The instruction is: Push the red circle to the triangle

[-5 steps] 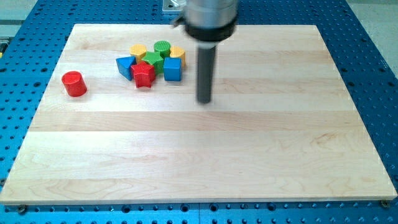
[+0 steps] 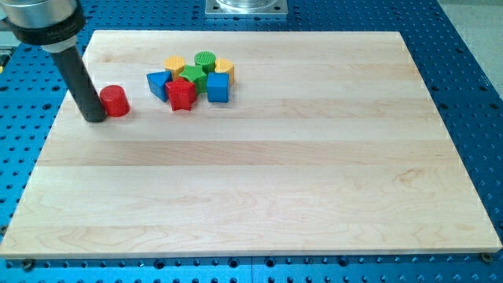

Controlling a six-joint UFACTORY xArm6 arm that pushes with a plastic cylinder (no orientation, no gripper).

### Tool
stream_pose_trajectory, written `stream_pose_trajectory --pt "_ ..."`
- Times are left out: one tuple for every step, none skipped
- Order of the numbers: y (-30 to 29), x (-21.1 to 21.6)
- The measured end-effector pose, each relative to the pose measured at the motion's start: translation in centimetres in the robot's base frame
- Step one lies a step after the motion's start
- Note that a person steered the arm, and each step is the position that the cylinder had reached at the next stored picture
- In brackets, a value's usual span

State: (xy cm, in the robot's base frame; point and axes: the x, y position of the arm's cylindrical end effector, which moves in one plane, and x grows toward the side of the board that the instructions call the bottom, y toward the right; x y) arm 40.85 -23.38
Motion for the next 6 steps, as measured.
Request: stream_pose_trajectory --pt "1.1 -0.4" --pt "2.5 -5.3" --pt "2.5 -6.8" --pt "3.1 -6.9" --pt "4.0 -8.1" --pt "5.0 -8.4"
